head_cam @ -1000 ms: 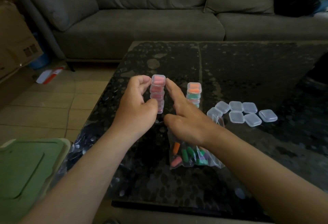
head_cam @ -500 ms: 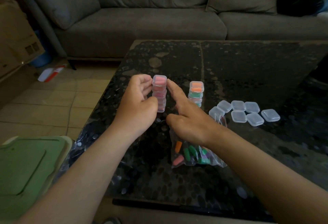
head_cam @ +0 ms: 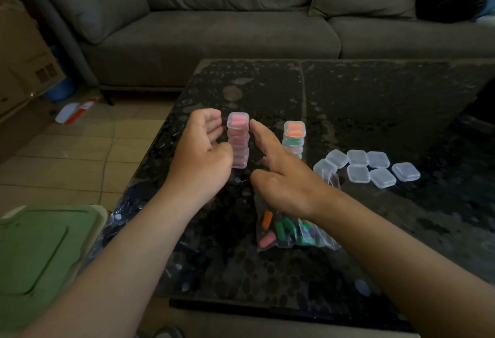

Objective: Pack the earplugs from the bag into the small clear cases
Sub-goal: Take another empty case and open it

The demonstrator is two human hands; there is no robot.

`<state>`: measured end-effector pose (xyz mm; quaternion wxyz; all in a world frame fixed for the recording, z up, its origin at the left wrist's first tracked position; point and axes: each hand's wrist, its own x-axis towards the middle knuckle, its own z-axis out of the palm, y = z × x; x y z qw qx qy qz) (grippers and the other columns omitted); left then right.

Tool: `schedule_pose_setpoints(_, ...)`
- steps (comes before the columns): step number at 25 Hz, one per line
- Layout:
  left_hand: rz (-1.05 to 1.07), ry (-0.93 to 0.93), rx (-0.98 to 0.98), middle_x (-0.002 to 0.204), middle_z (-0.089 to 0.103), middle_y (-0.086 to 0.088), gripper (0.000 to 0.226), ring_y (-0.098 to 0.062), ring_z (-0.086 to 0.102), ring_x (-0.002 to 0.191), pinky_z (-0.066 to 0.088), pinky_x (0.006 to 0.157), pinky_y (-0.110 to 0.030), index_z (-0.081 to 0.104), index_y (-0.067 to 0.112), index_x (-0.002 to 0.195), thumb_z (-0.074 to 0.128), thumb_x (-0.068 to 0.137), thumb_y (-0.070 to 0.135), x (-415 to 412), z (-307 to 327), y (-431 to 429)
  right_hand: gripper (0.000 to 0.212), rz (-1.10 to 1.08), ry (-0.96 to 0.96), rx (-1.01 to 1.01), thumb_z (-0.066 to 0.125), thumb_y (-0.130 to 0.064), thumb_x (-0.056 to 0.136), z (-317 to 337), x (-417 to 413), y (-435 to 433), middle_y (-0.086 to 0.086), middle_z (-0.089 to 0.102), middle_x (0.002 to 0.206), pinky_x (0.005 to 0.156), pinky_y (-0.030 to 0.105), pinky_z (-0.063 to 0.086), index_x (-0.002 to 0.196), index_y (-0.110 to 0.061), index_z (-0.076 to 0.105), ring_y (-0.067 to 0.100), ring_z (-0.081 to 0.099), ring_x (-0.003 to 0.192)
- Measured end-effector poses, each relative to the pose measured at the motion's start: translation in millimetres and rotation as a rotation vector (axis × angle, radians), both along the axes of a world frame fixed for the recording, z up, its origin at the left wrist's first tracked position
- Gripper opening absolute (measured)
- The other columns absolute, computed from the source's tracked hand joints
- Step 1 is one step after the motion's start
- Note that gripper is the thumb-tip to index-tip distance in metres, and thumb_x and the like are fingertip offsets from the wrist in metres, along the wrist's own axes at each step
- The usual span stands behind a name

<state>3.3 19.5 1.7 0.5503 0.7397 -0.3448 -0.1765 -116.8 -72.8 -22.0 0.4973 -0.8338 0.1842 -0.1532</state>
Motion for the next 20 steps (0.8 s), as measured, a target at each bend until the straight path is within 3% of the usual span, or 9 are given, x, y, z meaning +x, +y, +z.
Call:
schedule_pose_setpoints(2, 0.037, -0.073, -0.041, 0.140, 0.056, 0.002, 0.052, -0.006, 0.055, 0.129, 0.045, 0.106, -0.021, 0.048, 0.020, 0.137, 0.053, 0.093, -0.007, -1, 1, 1, 0.083, -0.011, 0.002, 0.006, 0.049, -0.008, 0.088, 2, -4, 2, -0.045, 0.034, 0.121, 0.097, 0.015, 0.032, 0.154, -0.045, 0.016, -0.026, 0.037, 0.112)
schedule_pose_setpoints(5, 0.042, -0.167, -0.133, 0.119, 0.063, 0.007, 0.041, 0.000, 0.065, 0.108, 0.052, 0.089, -0.013, 0.053, 0.024, 0.121, 0.055, 0.092, -0.005, -7, 1, 3, 0.065, -0.090, -0.032, -0.026, 0.048, -0.008, 0.093, 9, -13, 6, -0.029, 0.046, 0.116, 0.096, 0.016, 0.040, 0.152, -0.029, 0.032, -0.010, 0.048, 0.107)
schedule_pose_setpoints(8, -0.040, -0.218, -0.191, 0.110, 0.066, 0.006, 0.035, -0.003, 0.068, 0.100, 0.056, 0.084, -0.018, 0.058, 0.024, 0.115, 0.055, 0.085, 0.007, -21, -4, 4, 0.037, -0.250, -0.073, -0.178, 0.049, -0.008, 0.093, 16, -25, 8, -0.015, 0.063, 0.102, 0.084, 0.018, 0.050, 0.125, -0.020, 0.062, 0.002, 0.060, 0.097)
schedule_pose_setpoints(10, -0.104, -0.235, -0.179, 0.108, 0.066, 0.007, 0.034, -0.006, 0.069, 0.099, 0.057, 0.084, -0.021, 0.059, 0.030, 0.112, 0.054, 0.082, 0.014, -33, -7, 2, 0.026, -0.347, -0.086, -0.235, 0.050, -0.007, 0.092, 16, -35, 7, -0.012, 0.067, 0.087, 0.070, 0.022, 0.051, 0.105, -0.018, 0.070, 0.005, 0.062, 0.081)
schedule_pose_setpoints(13, -0.181, -0.257, -0.141, 0.103, 0.067, 0.013, 0.031, -0.001, 0.068, 0.096, 0.054, 0.081, -0.014, 0.058, 0.039, 0.102, 0.059, 0.088, 0.011, -48, -10, -4, 0.021, -0.463, -0.092, -0.208, 0.054, -0.005, 0.091, 17, -52, 0, -0.006, 0.069, 0.084, 0.073, 0.035, 0.056, 0.095, -0.016, 0.071, 0.008, 0.064, 0.078)
schedule_pose_setpoints(16, -0.254, -0.301, -0.077, 0.099, 0.068, 0.015, 0.031, 0.005, 0.067, 0.094, 0.050, 0.079, -0.008, 0.063, 0.032, 0.101, 0.063, 0.093, 0.002, -61, -16, -14, 0.019, -0.565, -0.057, -0.144, 0.055, -0.005, 0.091, 22, -70, -9, -0.006, 0.068, 0.084, 0.074, 0.039, 0.058, 0.091, -0.019, 0.068, 0.009, 0.065, 0.079)
schedule_pose_setpoints(20, -0.327, -0.326, -0.033, 0.109, 0.071, 0.008, 0.021, -0.003, 0.068, 0.102, 0.055, 0.090, -0.021, 0.067, 0.025, 0.112, 0.066, 0.096, 0.012, -73, -25, -27, 0.016, -0.694, 0.078, -0.196, 0.057, -0.009, 0.092, 22, -88, -29, -0.007, 0.066, 0.085, 0.069, 0.035, 0.058, 0.088, -0.022, 0.066, 0.009, 0.064, 0.078)
